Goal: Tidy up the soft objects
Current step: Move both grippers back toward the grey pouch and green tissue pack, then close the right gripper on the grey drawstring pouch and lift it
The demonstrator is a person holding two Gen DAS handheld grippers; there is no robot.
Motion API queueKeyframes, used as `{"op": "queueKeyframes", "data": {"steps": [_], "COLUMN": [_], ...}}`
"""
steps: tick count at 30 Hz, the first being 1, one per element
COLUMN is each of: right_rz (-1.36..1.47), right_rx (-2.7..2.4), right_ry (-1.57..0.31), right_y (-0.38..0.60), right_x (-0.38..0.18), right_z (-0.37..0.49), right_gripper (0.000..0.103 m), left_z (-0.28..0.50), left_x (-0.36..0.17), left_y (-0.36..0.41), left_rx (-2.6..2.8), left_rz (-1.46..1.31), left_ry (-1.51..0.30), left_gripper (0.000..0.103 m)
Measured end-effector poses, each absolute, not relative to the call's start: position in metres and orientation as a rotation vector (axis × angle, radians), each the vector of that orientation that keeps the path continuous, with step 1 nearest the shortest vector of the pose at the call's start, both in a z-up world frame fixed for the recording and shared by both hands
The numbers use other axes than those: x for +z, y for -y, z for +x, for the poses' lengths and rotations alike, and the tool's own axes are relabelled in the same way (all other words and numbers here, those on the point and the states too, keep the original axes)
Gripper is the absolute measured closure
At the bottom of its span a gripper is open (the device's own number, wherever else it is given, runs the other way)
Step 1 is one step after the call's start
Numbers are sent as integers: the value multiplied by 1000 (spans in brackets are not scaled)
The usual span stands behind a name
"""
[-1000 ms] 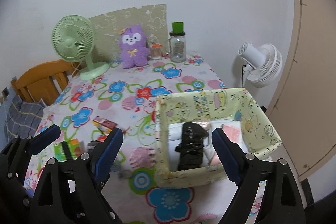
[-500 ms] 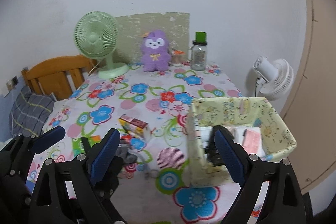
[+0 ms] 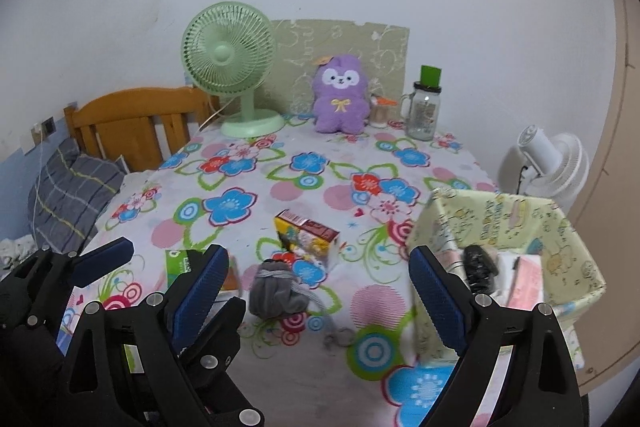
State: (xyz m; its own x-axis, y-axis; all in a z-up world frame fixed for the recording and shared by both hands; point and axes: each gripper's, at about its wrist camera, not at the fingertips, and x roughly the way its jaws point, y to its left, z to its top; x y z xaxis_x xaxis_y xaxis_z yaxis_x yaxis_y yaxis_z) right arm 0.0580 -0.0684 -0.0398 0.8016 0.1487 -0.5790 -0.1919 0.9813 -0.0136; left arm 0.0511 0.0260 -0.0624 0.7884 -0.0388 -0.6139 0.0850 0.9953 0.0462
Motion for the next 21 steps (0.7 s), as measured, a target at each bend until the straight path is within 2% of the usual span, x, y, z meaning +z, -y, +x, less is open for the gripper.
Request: {"op": "queueKeyframes", "data": {"steps": [18,21], "right_rz": [-84,-98], "right_rx": [214,218], "right_ry": [-752,-777], "right_y": [39,34], "right_x": [-89,-97], "right_z": [91,98], "right_gripper": [10,13], "left_z": [81,87], "left_x": [-107,-116], "left_y": [-54,-57], "left_rx": [-45,-41], "left_rz": [79,83], "left_ry": [-752,-777], "left_gripper": [12,12]}}
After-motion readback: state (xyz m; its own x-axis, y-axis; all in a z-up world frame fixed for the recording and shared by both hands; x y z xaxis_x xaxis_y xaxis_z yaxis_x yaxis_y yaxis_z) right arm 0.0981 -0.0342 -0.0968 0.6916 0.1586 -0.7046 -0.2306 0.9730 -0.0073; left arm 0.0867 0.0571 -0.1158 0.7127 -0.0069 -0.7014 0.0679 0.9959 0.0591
